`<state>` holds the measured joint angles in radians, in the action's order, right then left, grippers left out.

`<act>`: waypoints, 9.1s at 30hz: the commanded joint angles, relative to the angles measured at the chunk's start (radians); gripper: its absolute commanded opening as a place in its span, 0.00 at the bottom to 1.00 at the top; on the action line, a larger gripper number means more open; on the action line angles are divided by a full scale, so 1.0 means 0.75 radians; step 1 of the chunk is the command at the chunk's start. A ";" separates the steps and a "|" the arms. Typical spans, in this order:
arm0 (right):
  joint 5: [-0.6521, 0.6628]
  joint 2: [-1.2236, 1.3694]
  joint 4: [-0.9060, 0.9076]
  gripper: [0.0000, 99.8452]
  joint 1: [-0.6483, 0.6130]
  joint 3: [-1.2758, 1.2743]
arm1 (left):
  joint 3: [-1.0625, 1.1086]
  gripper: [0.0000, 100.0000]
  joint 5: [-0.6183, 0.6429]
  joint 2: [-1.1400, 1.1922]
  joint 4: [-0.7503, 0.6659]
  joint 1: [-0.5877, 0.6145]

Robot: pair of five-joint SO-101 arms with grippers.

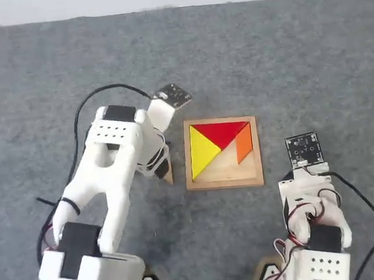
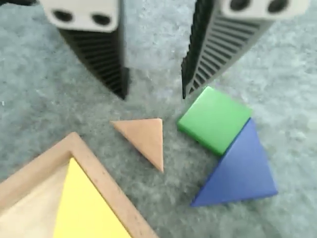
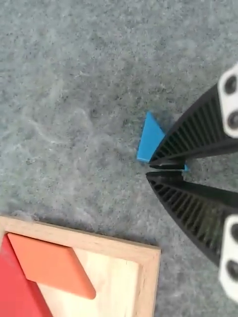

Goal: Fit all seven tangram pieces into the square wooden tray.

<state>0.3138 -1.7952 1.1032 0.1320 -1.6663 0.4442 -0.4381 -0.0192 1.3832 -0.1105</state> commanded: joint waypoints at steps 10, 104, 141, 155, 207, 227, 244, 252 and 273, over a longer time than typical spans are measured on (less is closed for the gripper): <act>0.025 -0.021 0.001 0.02 0.015 -0.023 | 0.230 0.21 0.550 -0.006 -0.434 -0.031; 0.027 -0.024 0.001 0.02 0.015 -0.023 | -0.183 0.24 0.882 0.192 -0.653 -0.577; 0.027 -0.024 0.001 0.02 0.013 -0.023 | -0.111 0.01 0.432 0.354 -0.706 -0.681; 0.027 -0.024 0.001 0.02 0.013 -0.023 | 0.095 0.01 0.518 -0.168 -0.552 -0.509; 0.027 -0.021 0.001 0.02 0.015 -0.023 | 0.130 0.07 0.254 -0.020 -0.426 0.217; 0.027 -0.024 0.001 0.02 0.015 -0.023 | 0.126 0.07 0.489 -0.141 -0.487 -0.608; 0.027 -0.024 0.001 0.02 0.015 -0.023 | -0.050 0.14 0.503 0.131 -0.546 -0.638; 0.027 -0.024 0.001 0.02 0.015 -0.023 | -0.030 0.25 0.505 0.133 -0.546 -0.634; 0.027 -0.024 0.001 0.02 0.015 -0.023 | -0.038 0.23 0.440 0.303 -0.767 -0.493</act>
<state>0.3199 -1.7952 1.1032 0.1320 -1.6663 0.4718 -0.0867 0.1926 0.8324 -0.5309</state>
